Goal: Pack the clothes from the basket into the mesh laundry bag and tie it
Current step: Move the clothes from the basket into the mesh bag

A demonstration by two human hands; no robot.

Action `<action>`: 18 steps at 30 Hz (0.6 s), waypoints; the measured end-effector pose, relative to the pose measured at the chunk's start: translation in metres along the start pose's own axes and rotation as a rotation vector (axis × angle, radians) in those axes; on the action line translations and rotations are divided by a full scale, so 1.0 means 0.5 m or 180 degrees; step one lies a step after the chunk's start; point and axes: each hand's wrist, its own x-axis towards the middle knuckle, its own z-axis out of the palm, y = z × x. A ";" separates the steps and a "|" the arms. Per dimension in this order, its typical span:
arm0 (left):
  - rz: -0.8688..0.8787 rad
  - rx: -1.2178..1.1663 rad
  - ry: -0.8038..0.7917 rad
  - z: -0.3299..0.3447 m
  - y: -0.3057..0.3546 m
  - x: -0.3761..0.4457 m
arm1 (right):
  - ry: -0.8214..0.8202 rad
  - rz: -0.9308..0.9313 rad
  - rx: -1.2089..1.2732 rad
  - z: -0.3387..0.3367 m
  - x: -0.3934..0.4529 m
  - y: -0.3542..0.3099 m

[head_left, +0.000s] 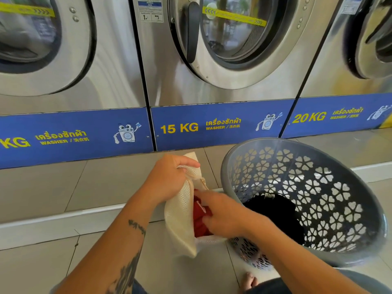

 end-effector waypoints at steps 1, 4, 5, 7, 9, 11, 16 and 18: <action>-0.0029 0.0021 0.0022 0.008 -0.003 0.003 | 0.0116 -0.0003 0.0132 -0.019 -0.012 -0.001; -0.0137 0.0096 -0.0018 0.039 -0.003 0.011 | 0.0619 -0.0003 0.0526 -0.073 -0.053 0.017; -0.0149 0.0093 -0.0059 0.051 -0.001 0.013 | 0.0837 0.0004 0.0593 -0.090 -0.065 0.031; -0.0186 0.0085 -0.0084 0.073 0.002 0.016 | 0.1178 0.0149 0.0760 -0.120 -0.081 0.076; -0.0277 0.0116 -0.0061 0.091 0.000 0.020 | 0.1228 0.0473 0.0812 -0.138 -0.084 0.139; -0.0379 0.0163 -0.0126 0.109 -0.010 0.024 | 0.0880 0.0889 0.0664 -0.140 -0.076 0.206; -0.0583 0.0340 -0.0465 0.146 -0.026 0.040 | -0.0219 0.1601 -0.0336 -0.108 -0.029 0.319; -0.0585 0.0370 -0.0466 0.155 -0.026 0.051 | -0.0474 0.1696 -0.0703 -0.100 -0.006 0.340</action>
